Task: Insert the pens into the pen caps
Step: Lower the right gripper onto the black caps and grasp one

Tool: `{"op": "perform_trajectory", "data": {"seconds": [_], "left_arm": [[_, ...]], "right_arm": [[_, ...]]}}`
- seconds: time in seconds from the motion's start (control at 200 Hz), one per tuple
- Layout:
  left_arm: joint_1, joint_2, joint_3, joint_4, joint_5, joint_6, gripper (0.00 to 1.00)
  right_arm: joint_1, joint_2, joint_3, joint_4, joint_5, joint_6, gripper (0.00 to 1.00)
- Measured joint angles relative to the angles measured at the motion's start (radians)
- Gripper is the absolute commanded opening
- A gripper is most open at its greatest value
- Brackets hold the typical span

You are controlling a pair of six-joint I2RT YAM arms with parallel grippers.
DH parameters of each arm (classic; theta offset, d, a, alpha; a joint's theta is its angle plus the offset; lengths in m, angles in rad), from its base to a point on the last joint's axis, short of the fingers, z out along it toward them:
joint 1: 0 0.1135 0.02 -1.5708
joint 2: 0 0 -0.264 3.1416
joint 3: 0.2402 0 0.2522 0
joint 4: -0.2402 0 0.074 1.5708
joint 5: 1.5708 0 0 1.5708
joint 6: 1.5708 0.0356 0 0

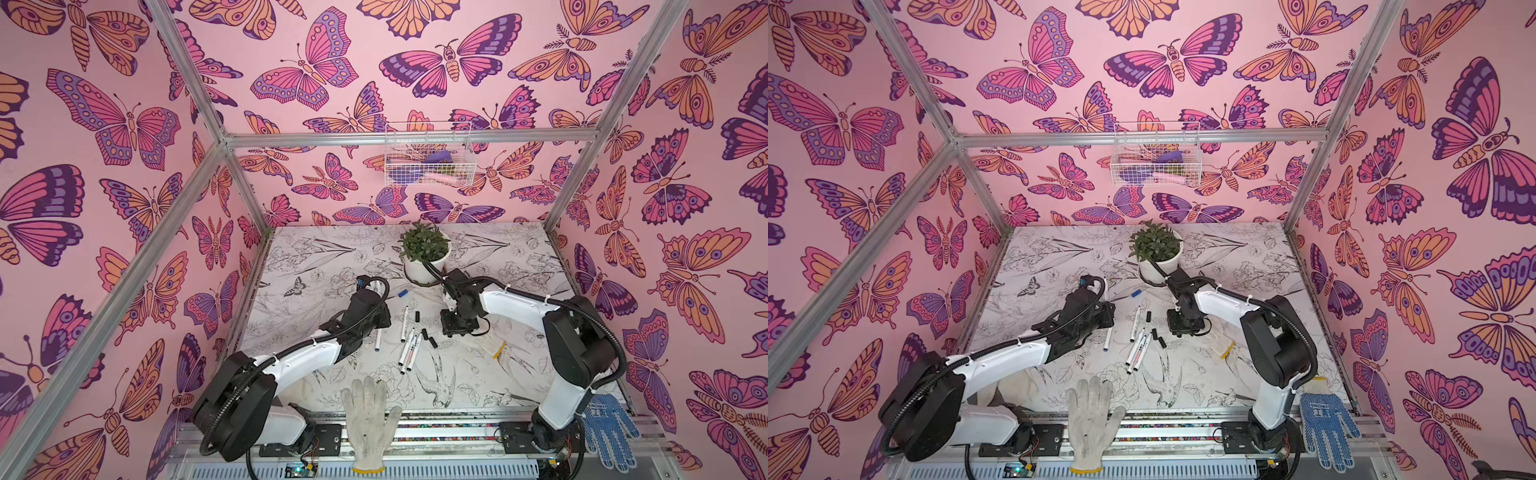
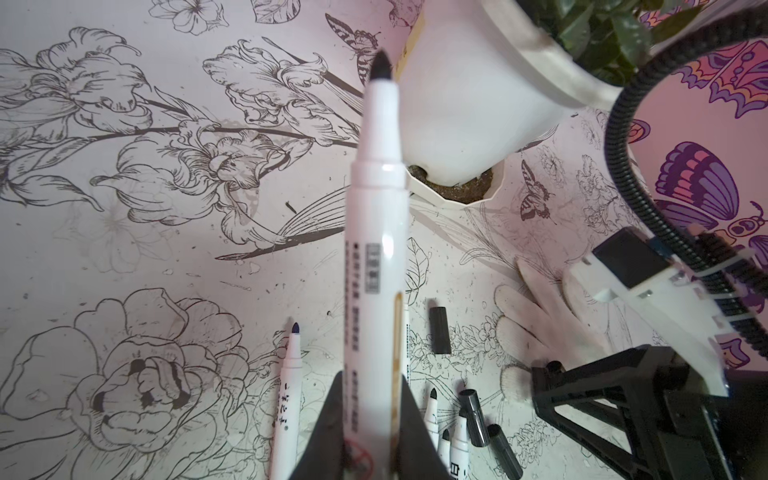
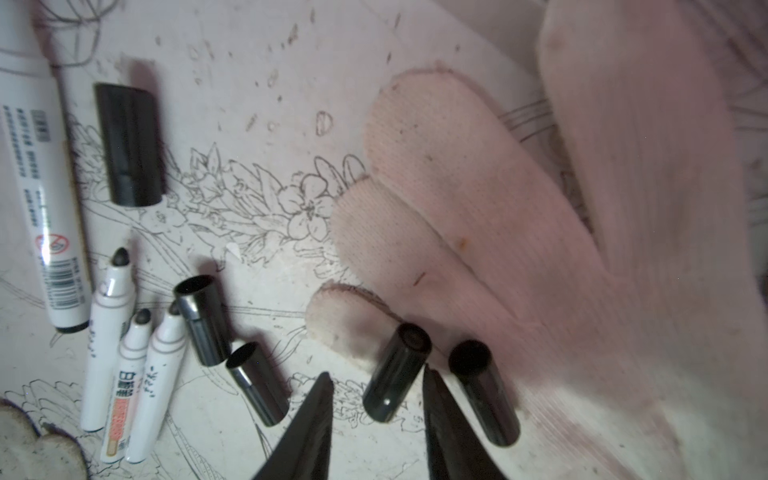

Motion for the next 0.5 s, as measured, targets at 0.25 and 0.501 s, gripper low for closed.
{"op": "perform_trajectory", "data": {"seconds": [0.25, 0.501], "left_arm": [[0.0, -0.014, -0.001, 0.0, 0.0, 0.007, 0.0], [0.0, -0.015, -0.002, 0.001, 0.026, 0.037, 0.0]], "right_arm": [[-0.002, 0.026, 0.016, 0.002, 0.012, 0.002, 0.29], [-0.003, 0.042, 0.022, 0.005, 0.026, 0.004, 0.11]]}}
